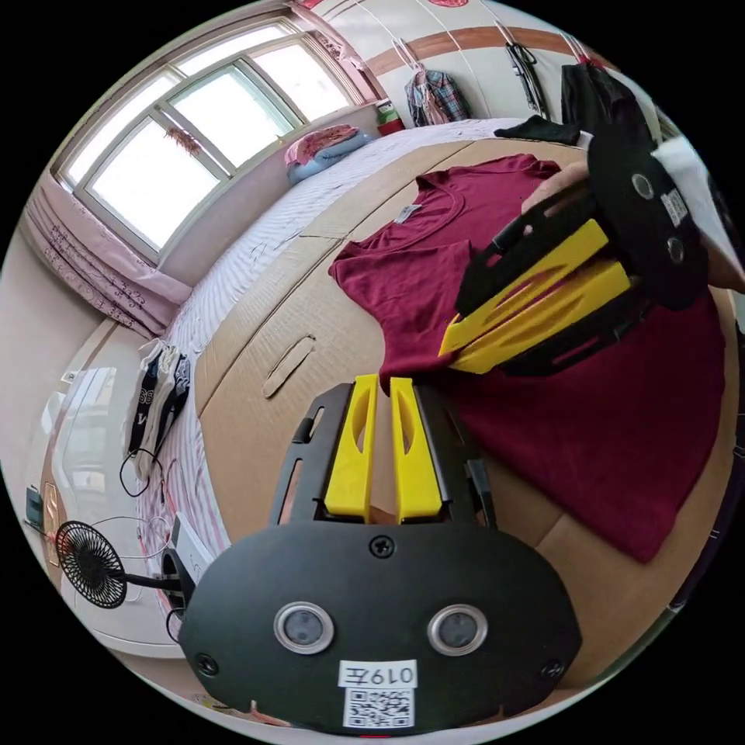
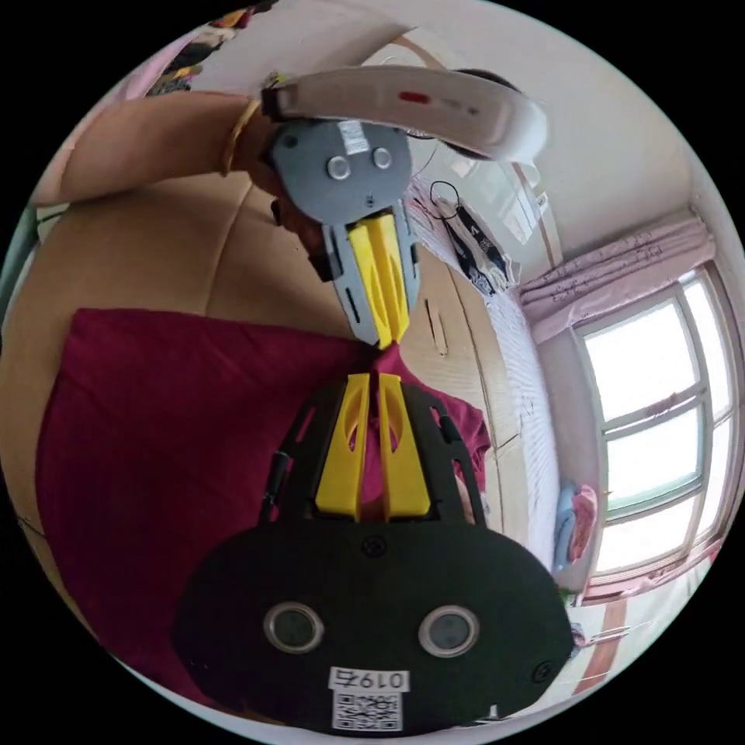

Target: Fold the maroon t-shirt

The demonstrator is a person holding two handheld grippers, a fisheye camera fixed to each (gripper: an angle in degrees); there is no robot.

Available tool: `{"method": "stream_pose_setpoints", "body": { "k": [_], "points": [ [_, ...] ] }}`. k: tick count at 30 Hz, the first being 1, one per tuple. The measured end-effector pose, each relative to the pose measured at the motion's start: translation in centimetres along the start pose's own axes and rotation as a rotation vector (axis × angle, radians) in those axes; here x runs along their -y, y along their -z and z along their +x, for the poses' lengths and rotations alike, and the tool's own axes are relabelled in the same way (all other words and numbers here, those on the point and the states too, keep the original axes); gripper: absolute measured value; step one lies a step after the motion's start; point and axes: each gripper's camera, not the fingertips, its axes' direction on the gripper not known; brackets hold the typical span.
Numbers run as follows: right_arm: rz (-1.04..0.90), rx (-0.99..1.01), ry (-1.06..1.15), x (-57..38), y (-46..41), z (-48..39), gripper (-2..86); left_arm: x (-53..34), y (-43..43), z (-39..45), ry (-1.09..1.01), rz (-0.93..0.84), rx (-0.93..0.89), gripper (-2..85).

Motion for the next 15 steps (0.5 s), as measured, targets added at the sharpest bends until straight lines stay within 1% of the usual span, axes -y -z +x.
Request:
{"method": "stream_pose_setpoints", "body": {
  "k": [2,5,10,15],
  "points": [
    [-0.034,-0.108,0.121,1.2,-0.7,-3.4,-0.6,0.1,0.0,-0.6,0.018,0.000,-0.034,0.8],
    [-0.056,-0.193,0.187,2.2,-1.6,-6.2,-0.6,0.3,-0.1,-1.1,0.028,0.000,-0.077,0.8],
    [-0.067,-0.222,0.193,3.0,-2.5,-8.3,-0.7,0.9,-0.2,-0.9,0.011,-0.003,-0.082,0.7],
    [-0.073,-0.248,0.229,3.6,-3.4,-10.1,-0.7,1.6,-0.6,-2.1,0.026,-0.022,-0.166,0.7]
  ]
}}
